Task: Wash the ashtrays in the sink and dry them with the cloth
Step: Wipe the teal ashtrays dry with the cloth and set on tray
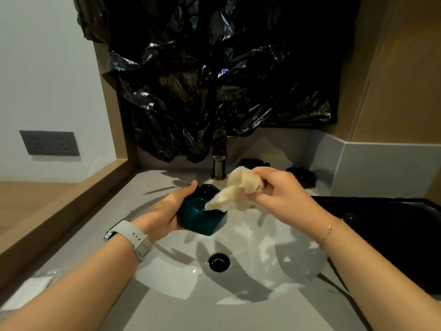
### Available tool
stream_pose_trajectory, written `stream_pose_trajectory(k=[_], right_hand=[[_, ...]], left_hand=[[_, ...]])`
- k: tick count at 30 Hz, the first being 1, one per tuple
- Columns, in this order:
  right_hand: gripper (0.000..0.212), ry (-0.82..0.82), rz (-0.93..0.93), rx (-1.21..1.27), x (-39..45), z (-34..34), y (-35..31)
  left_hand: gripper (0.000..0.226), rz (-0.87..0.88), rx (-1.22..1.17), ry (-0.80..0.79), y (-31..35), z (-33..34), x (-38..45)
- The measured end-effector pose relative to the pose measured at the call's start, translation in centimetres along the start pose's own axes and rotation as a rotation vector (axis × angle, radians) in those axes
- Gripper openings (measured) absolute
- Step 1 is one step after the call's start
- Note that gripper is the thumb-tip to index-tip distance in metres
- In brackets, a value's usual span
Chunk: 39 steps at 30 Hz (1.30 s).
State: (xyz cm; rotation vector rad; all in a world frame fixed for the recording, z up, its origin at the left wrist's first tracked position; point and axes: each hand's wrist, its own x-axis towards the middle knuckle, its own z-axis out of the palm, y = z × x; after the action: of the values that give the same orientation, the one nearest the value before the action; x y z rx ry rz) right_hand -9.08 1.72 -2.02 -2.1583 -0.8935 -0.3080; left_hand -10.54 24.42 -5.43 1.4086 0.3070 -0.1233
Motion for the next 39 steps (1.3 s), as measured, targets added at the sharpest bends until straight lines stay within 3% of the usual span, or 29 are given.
stream_pose_trajectory(k=[3, 11, 15, 20, 26, 29, 32, 35, 37, 39], right_hand=[[0.011, 0.109, 0.195, 0.152, -0.3, -4.0, 1.2], [0.020, 0.699, 0.570, 0.567, -3.7, -11.6, 7.5], [0.031, 0.837, 0.538, 0.676, -4.6, -12.7, 8.8], [0.026, 0.999, 0.577, 0.626, -5.4, -13.1, 11.3], [0.019, 0.951, 0.550, 0.670, -5.1, -12.8, 10.8], [0.018, 0.946, 0.514, 0.646, -5.1, -13.0, 10.3], [0.020, 0.947, 0.483, 0.643, -5.1, -13.0, 9.8], [0.011, 0.860, 0.383, 0.462, -5.1, -12.2, 9.2], [0.008, 0.723, 0.265, 0.232, -5.2, -11.3, 9.0], [0.017, 0.554, 0.185, 0.087, -5.1, -10.2, 9.0]], left_hand=[[0.029, 0.032, -0.046, 0.040, 0.6, 2.0, -0.3], [0.025, 0.003, -0.059, -0.140, 2.8, 14.7, 1.3], [0.024, -0.024, 0.023, -0.201, 2.1, 21.2, 3.8], [0.025, -0.052, 0.139, -0.233, -0.1, 25.4, 6.7], [0.018, 0.101, 0.362, -0.174, -1.5, 27.1, 7.2], [0.025, 0.274, 0.730, -0.071, -1.2, 26.9, 7.9], [0.029, 0.312, 0.993, -0.026, -1.1, 26.4, 8.4], [0.025, 0.315, 1.011, 0.022, -1.1, 26.1, 9.2], [0.021, 0.330, 0.997, -0.016, -1.0, 26.0, 9.1], [0.011, 0.380, 0.881, -0.080, -0.9, 25.3, 8.6]])
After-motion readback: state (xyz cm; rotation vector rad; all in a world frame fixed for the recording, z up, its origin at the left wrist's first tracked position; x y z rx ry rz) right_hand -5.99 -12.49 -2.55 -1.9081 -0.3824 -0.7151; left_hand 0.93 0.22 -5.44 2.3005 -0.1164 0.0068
